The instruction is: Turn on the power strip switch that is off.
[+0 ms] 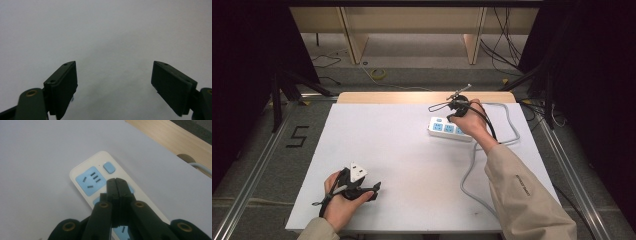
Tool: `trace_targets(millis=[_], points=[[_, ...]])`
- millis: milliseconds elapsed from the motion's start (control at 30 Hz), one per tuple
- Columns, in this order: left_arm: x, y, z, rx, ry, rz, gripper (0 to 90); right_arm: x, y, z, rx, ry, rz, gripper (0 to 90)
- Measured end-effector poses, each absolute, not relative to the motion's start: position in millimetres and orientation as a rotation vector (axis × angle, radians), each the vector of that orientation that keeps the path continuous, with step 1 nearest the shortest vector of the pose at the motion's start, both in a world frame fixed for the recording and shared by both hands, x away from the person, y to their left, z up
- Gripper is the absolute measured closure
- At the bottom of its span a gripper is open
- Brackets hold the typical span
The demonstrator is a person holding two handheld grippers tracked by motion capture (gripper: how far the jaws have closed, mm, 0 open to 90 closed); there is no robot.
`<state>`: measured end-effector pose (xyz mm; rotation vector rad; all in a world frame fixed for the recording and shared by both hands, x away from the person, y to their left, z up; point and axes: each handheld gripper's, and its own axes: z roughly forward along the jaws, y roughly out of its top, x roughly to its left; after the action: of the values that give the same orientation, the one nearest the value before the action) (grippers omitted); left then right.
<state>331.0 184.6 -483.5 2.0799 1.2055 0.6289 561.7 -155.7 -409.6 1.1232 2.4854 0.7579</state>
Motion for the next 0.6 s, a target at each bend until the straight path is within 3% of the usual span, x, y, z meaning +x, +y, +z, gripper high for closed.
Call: trace_targets(millis=[600], points=[[330.5,184.0,-483.7,2.074,1.206,0.628,20.7,569.2,-148.2,-412.0,1.139,2.488,0.738,90.0]])
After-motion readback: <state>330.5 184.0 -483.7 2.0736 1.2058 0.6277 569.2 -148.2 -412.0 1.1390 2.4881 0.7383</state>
